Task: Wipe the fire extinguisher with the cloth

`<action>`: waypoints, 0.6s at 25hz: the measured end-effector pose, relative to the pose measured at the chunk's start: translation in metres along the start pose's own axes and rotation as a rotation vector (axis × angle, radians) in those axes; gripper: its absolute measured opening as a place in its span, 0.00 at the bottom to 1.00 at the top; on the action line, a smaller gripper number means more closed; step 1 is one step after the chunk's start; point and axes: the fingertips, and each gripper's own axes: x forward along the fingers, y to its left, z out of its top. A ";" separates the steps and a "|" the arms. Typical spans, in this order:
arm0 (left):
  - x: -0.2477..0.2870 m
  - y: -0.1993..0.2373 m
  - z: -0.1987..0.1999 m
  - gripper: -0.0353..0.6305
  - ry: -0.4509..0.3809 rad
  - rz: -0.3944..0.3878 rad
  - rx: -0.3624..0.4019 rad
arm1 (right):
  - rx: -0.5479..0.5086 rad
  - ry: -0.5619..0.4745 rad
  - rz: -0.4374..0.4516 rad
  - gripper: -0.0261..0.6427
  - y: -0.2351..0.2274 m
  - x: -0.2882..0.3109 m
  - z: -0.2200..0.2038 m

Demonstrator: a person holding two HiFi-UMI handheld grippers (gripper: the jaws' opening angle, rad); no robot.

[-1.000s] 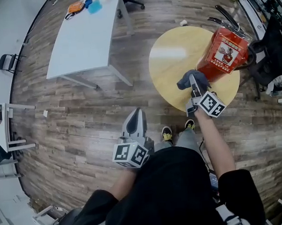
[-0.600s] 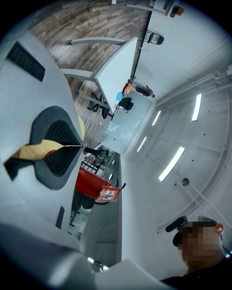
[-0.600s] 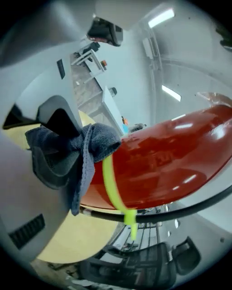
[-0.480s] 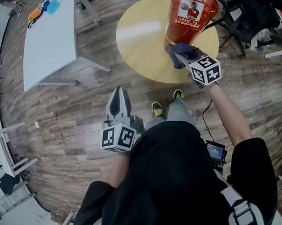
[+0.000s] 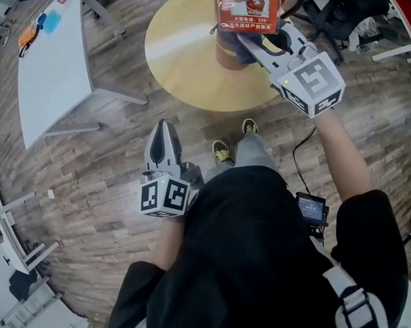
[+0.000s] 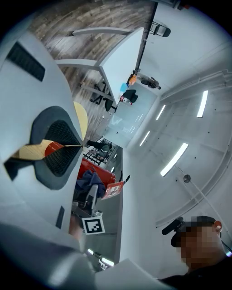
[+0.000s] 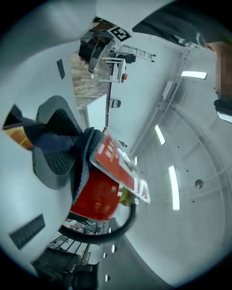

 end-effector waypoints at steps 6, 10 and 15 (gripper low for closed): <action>-0.006 0.003 -0.005 0.09 0.008 0.022 0.002 | 0.109 0.331 0.030 0.17 0.035 0.027 -0.179; -0.011 -0.002 -0.019 0.09 0.033 0.014 0.008 | 0.263 0.439 -0.007 0.17 0.044 0.013 -0.244; -0.002 -0.019 -0.027 0.09 0.062 -0.029 0.041 | 0.389 0.246 -0.053 0.17 0.033 -0.036 -0.186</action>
